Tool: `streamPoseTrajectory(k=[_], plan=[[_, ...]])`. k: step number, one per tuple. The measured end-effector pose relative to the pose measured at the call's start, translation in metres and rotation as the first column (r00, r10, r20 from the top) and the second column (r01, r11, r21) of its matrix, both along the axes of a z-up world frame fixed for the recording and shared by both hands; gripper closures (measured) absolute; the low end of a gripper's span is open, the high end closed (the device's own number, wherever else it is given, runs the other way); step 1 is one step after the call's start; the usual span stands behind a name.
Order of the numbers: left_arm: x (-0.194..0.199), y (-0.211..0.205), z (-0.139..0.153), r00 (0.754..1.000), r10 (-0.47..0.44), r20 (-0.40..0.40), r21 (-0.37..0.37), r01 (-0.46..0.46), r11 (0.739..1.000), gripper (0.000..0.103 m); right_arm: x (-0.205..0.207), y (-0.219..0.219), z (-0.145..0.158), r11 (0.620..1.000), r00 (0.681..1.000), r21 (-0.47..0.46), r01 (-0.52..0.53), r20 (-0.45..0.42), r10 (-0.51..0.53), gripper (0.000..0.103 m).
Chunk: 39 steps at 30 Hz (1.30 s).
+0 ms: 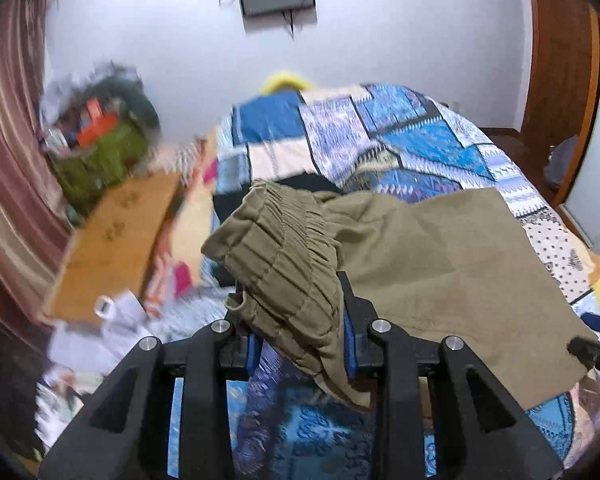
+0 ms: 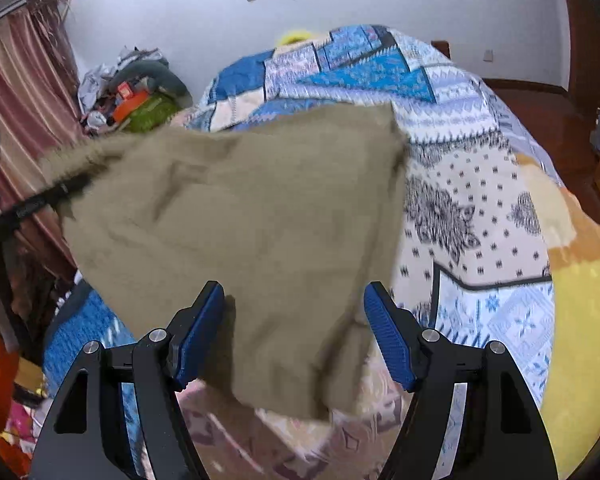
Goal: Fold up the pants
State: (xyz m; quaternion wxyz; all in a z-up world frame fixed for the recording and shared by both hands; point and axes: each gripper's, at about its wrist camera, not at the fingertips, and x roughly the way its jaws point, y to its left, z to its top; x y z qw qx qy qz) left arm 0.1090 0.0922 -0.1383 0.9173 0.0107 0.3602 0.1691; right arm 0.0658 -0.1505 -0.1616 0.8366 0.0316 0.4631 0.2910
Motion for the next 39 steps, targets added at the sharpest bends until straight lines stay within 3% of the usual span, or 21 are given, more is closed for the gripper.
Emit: streamPoseTrajectory(k=[6, 10, 17, 25, 29, 32, 34, 37, 39], plan=[[0.006, -0.032, 0.032, 0.991, -0.11, 0.074, 0.034, 0.108, 0.994, 0.074, -0.002, -0.003, -0.004, 1.0, 1.0, 0.015, 0.007, -0.001, -0.007, 0.033], [0.015, -0.061, 0.051, 0.966, -0.237, 0.099, -0.006, 0.239, 0.971, 0.076, -0.003, -0.005, -0.005, 1.0, 1.0, 0.024, 0.003, 0.0, -0.003, 0.032], [0.049, -0.105, 0.058, 0.903, -0.425, 0.054, -0.215, 0.426, 0.878, 0.08, -0.003, -0.006, -0.007, 0.999, 1.0, 0.039, 0.004, -0.002, -0.004, 0.031], [0.077, -0.141, 0.031, 0.832, -0.553, -0.04, -0.405, 0.493, 0.77, 0.08, 0.0, -0.007, -0.008, 0.999, 1.0, 0.048, -0.002, -0.005, 0.002, 0.031], [0.076, -0.157, 0.017, 0.809, -0.582, -0.077, -0.405, 0.508, 0.76, 0.08, 0.0, -0.007, -0.009, 0.999, 1.0, 0.05, -0.003, -0.006, 0.003, 0.031], [0.076, -0.163, 0.015, 0.796, -0.597, -0.102, -0.393, 0.519, 0.759, 0.077, 0.0, -0.007, -0.008, 0.999, 1.0, 0.049, -0.002, -0.006, 0.002, 0.031], [0.075, -0.169, 0.014, 0.778, -0.615, -0.127, -0.385, 0.533, 0.754, 0.062, 0.0, -0.007, -0.008, 0.999, 1.0, 0.05, 0.0, -0.005, 0.0, 0.031], [0.068, -0.172, 0.018, 0.746, -0.654, -0.124, -0.416, 0.56, 0.717, 0.043, -0.002, -0.008, -0.006, 0.998, 1.0, 0.056, 0.01, -0.003, -0.01, 0.031], [0.063, -0.174, 0.025, 0.75, -0.653, -0.106, -0.38, 0.577, 0.723, 0.041, -0.003, -0.01, -0.004, 0.998, 1.0, 0.061, 0.015, 0.0, -0.015, 0.031]])
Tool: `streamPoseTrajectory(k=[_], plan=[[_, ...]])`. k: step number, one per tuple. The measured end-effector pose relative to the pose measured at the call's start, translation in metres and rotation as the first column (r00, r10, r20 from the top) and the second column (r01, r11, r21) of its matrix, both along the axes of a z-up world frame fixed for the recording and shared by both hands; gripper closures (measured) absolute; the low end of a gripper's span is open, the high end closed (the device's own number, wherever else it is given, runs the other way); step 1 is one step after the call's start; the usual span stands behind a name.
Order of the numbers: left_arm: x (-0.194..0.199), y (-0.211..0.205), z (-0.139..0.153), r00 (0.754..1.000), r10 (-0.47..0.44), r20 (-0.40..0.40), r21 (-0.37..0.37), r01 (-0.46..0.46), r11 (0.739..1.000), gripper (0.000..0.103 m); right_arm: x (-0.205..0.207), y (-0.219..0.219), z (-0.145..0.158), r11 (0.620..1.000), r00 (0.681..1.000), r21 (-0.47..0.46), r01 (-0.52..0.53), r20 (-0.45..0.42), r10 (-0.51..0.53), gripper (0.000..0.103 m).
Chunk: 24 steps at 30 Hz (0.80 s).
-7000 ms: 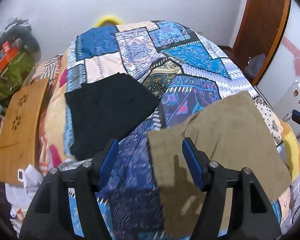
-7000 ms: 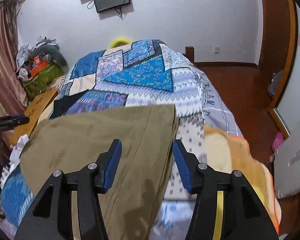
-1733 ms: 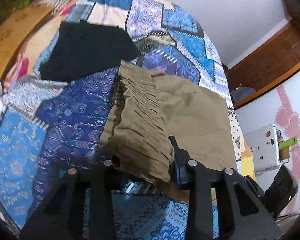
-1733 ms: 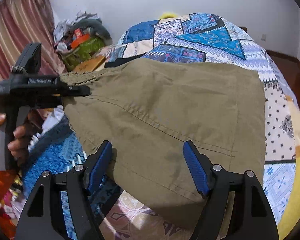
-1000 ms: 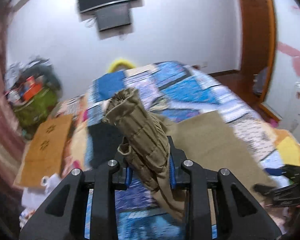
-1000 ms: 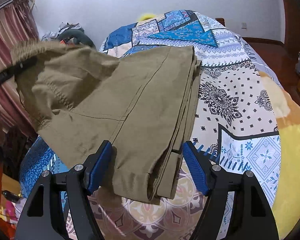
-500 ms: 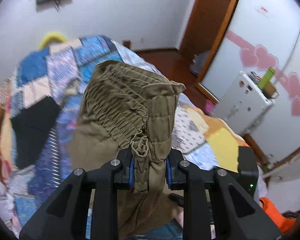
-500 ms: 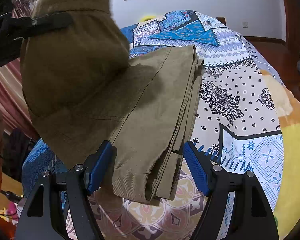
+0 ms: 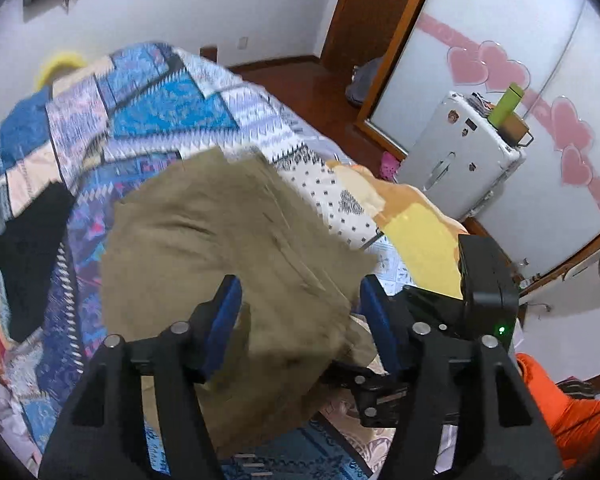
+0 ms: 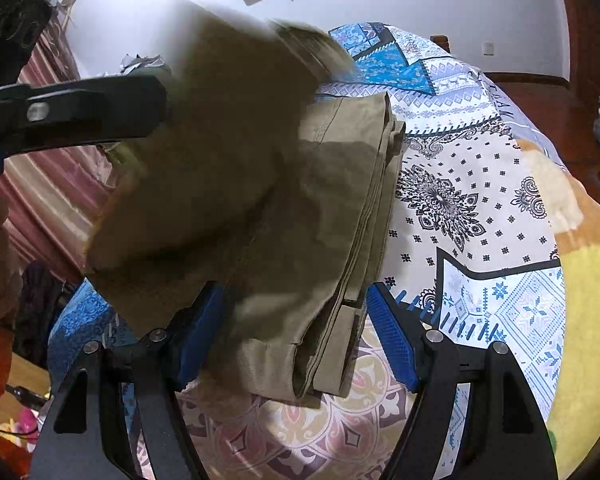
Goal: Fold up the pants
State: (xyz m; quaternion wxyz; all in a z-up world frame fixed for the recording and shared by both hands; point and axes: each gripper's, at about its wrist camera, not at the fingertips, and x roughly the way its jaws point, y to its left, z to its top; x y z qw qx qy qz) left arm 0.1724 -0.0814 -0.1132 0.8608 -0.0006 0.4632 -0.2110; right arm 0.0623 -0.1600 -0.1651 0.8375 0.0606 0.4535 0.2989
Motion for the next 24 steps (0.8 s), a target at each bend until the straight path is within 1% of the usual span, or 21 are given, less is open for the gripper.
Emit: streamPoseTrajectory(k=[2, 4, 7, 10, 12, 16, 18, 20, 22, 23, 24], plan=[[-0.001, 0.003, 0.005, 1.0, 0.01, 0.028, 0.017, -0.01, 1.0, 0.038, -0.002, -0.001, 0.003, 1.0, 1.0, -0.013, 0.005, 0.006, -0.005, 0.032], [0.004, 0.011, 0.009, 0.997, 0.04, 0.062, 0.039, -0.043, 0.998, 0.03, -0.005, -0.003, 0.004, 0.999, 1.0, -0.033, 0.003, 0.017, -0.003, 0.032], [0.022, 0.029, 0.01, 0.99, 0.095, 0.104, 0.078, -0.103, 0.992, 0.024, -0.006, -0.008, 0.005, 0.999, 1.0, -0.036, 0.006, 0.02, -0.005, 0.031], [0.052, 0.047, 0.003, 0.984, 0.139, 0.112, 0.139, -0.154, 0.978, 0.021, -0.008, -0.016, 0.007, 0.999, 0.999, -0.038, 0.023, 0.024, -0.022, 0.031], [0.075, 0.058, -0.006, 0.984, 0.157, 0.087, 0.17, -0.17, 0.971, 0.021, -0.009, -0.021, 0.009, 0.998, 0.999, -0.042, 0.037, 0.027, -0.036, 0.031], [0.124, 0.071, -0.033, 0.982, 0.188, 0.008, 0.207, -0.186, 0.96, 0.02, -0.005, -0.03, 0.012, 0.997, 0.997, -0.041, 0.071, 0.029, -0.07, 0.031], [0.145, 0.07, -0.051, 0.982, 0.183, -0.034, 0.235, -0.17, 0.957, 0.02, -0.005, -0.034, 0.013, 0.995, 0.996, -0.043, 0.087, 0.029, -0.085, 0.031], [0.163, 0.068, -0.073, 0.981, 0.176, -0.077, 0.279, -0.148, 0.949, 0.02, -0.001, -0.036, 0.012, 0.994, 0.995, -0.047, 0.101, 0.024, -0.1, 0.031], [0.174, 0.062, -0.094, 0.981, 0.167, -0.1, 0.339, -0.124, 0.932, 0.02, 0.001, -0.037, 0.011, 0.994, 0.995, -0.043, 0.104, 0.012, -0.104, 0.031], [0.179, 0.06, -0.109, 0.98, 0.166, -0.113, 0.393, -0.11, 0.913, 0.02, 0.002, -0.037, 0.01, 0.992, 0.994, -0.058, 0.109, 0.024, -0.108, 0.031], [0.18, 0.059, -0.119, 0.979, 0.164, -0.117, 0.427, -0.1, 0.899, 0.019, 0.003, -0.037, 0.01, 0.992, 0.994, -0.064, 0.111, 0.023, -0.11, 0.031]])
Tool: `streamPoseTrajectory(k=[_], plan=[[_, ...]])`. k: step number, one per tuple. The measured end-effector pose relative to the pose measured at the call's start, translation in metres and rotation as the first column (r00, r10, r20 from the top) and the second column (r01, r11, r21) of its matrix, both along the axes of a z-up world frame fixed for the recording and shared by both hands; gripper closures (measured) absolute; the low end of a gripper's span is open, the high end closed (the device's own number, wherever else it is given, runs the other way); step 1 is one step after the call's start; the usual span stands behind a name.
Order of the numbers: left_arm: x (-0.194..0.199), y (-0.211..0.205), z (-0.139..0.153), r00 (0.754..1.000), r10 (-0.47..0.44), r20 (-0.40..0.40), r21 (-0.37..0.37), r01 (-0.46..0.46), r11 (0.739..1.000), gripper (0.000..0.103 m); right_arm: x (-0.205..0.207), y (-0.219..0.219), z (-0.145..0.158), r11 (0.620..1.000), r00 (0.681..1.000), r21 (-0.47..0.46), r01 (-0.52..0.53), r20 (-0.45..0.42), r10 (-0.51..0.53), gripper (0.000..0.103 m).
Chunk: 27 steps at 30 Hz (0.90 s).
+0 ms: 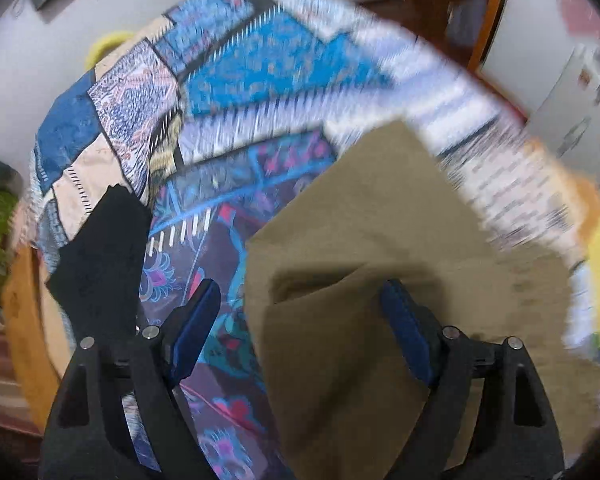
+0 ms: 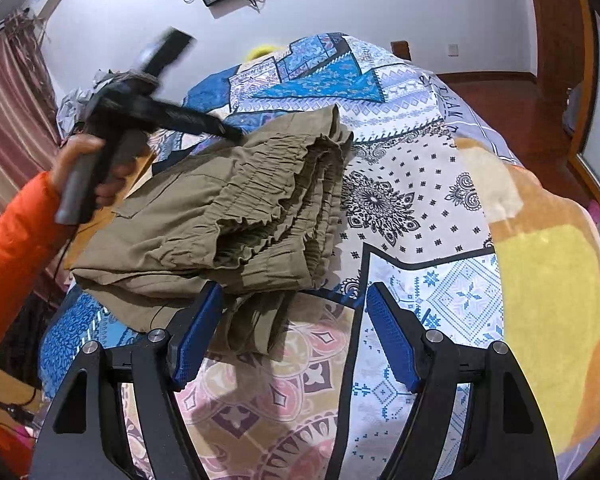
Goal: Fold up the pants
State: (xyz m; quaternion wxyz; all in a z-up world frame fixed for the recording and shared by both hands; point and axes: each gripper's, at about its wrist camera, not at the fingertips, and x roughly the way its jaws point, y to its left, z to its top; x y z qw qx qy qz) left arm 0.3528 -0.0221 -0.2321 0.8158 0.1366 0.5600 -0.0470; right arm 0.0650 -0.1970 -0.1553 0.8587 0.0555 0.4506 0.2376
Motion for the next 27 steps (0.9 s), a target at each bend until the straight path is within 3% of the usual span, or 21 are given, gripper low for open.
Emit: streamPoseTrajectory(k=[1, 4, 18, 23, 27], plan=[[0.0, 0.0, -0.014, 1.0, -0.018, -0.009, 0.041, 0.018, 0.999, 0.016, 0.001, 0.0, -0.001, 1.0, 1.0, -0.009, 0.003, 0.0, -0.003, 0.031], [-0.011, 0.005, -0.018, 0.997, -0.057, 0.044, 0.033, 0.055, 0.998, 0.015, 0.001, -0.001, -0.001, 1.0, 1.0, -0.022, 0.012, -0.001, -0.012, 0.031], [-0.079, 0.075, -0.002, 0.987, 0.142, 0.08, -0.005, -0.142, 0.99, 0.015, -0.008, -0.001, 0.012, 1.0, 0.999, -0.022, 0.016, 0.034, -0.016, 0.031], [-0.122, 0.092, 0.005, 0.976, 0.201, 0.085, 0.005, -0.202, 0.979, 0.015, -0.015, 0.004, 0.021, 1.0, 0.998, -0.005, 0.008, 0.058, -0.007, 0.031], [-0.16, 0.096, 0.009, 0.974, 0.219, 0.057, -0.038, -0.218, 0.975, 0.015, -0.018, 0.013, 0.026, 1.0, 0.997, 0.009, -0.017, 0.071, 0.017, 0.031]])
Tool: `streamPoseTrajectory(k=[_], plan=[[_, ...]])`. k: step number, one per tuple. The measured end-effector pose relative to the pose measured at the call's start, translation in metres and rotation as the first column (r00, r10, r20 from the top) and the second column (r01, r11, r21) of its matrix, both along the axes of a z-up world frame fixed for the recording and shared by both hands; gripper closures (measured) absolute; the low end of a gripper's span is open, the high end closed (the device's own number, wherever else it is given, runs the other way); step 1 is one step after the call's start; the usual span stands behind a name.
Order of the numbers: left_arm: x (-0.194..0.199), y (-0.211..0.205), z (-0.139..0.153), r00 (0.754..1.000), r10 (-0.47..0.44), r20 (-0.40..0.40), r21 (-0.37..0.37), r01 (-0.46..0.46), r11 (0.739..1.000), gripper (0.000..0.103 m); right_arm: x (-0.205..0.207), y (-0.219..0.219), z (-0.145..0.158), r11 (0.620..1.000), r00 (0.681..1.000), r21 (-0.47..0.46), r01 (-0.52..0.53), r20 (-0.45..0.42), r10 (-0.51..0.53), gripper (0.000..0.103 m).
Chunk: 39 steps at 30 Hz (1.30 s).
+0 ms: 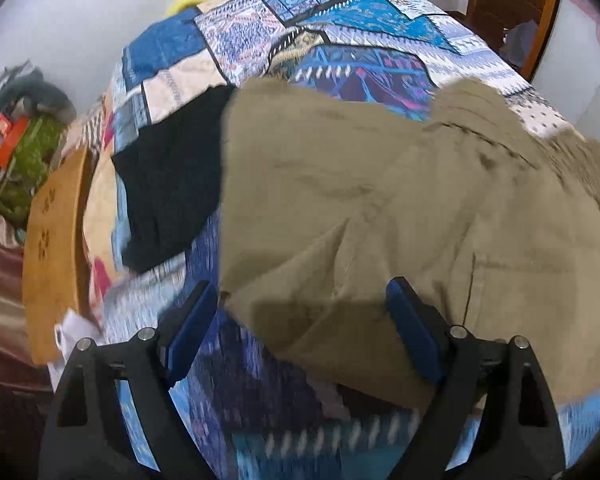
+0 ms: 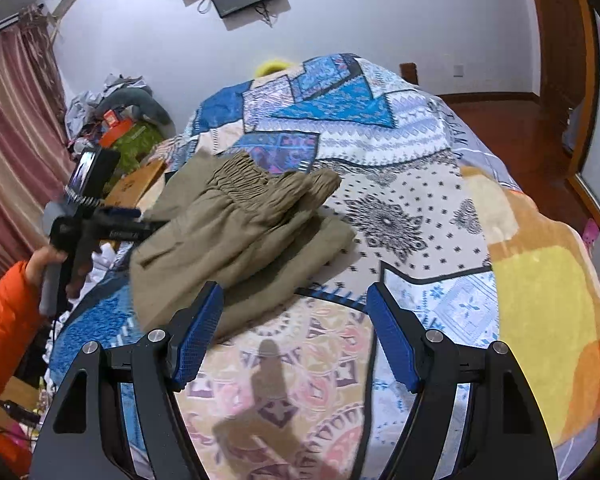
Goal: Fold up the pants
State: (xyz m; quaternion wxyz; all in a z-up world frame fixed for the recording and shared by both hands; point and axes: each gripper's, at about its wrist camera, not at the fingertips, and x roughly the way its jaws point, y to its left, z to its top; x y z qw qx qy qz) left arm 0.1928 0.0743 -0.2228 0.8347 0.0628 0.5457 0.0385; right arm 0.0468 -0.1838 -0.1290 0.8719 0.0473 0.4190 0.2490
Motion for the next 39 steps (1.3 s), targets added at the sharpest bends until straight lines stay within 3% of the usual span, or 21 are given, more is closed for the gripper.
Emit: streamPoseTrajectory(k=[5, 9, 12, 16, 22, 24, 28, 30, 33, 35, 39], plan=[[-0.033, -0.014, 0.008, 0.998, -0.046, 0.039, -0.028, 0.047, 0.998, 0.016, 0.002, 0.019, -0.002, 0.999, 0.999, 0.012, -0.043, 0.012, 0.043, 0.031], [-0.05, -0.012, 0.021, 0.991, -0.048, 0.127, 0.009, 0.048, 0.999, 0.017, 0.012, 0.036, -0.015, 0.997, 0.998, -0.036, -0.068, 0.007, 0.069, 0.036], [-0.052, 0.007, 0.022, 0.991, -0.004, 0.137, -0.014, 0.006, 1.0, 0.017, 0.015, 0.039, -0.025, 0.996, 0.996, -0.041, -0.084, -0.012, 0.084, 0.05], [-0.046, 0.03, 0.008, 0.995, 0.032, 0.094, -0.129, -0.02, 0.991, 0.017, 0.014, 0.043, -0.03, 0.993, 0.995, -0.059, -0.099, 0.005, 0.099, 0.064], [-0.051, 0.038, 0.011, 0.992, 0.058, 0.111, -0.165, -0.039, 0.986, 0.018, 0.013, 0.045, -0.028, 0.989, 0.993, -0.093, -0.115, 0.017, 0.117, 0.065], [-0.052, 0.042, 0.014, 0.99, 0.076, 0.12, -0.149, -0.058, 0.987, 0.024, 0.014, 0.044, -0.029, 0.989, 0.993, -0.092, -0.115, 0.013, 0.117, 0.065], [-0.049, 0.054, -0.009, 0.996, 0.076, 0.047, -0.099, -0.071, 0.993, 0.023, 0.018, 0.042, -0.031, 0.991, 0.995, -0.079, -0.104, 0.002, 0.104, 0.065], [-0.052, 0.065, -0.014, 0.995, 0.087, 0.044, -0.15, -0.08, 0.985, 0.023, 0.018, 0.041, -0.032, 0.991, 0.994, -0.077, -0.105, 0.001, 0.106, 0.065], [-0.055, 0.084, -0.017, 0.987, 0.158, 0.019, -0.107, -0.155, 0.982, 0.024, 0.018, 0.041, -0.031, 0.991, 0.995, -0.097, -0.093, 0.019, 0.095, 0.065], [-0.061, 0.096, -0.016, 0.978, 0.208, 0.013, -0.072, -0.206, 0.976, 0.03, 0.018, 0.039, -0.031, 0.991, 0.996, -0.106, -0.082, 0.024, 0.085, 0.064], [-0.074, 0.108, 0.001, 0.971, 0.231, 0.069, -0.075, -0.225, 0.971, 0.031, 0.019, 0.033, -0.025, 0.993, 0.998, -0.109, -0.055, 0.027, 0.058, 0.06]])
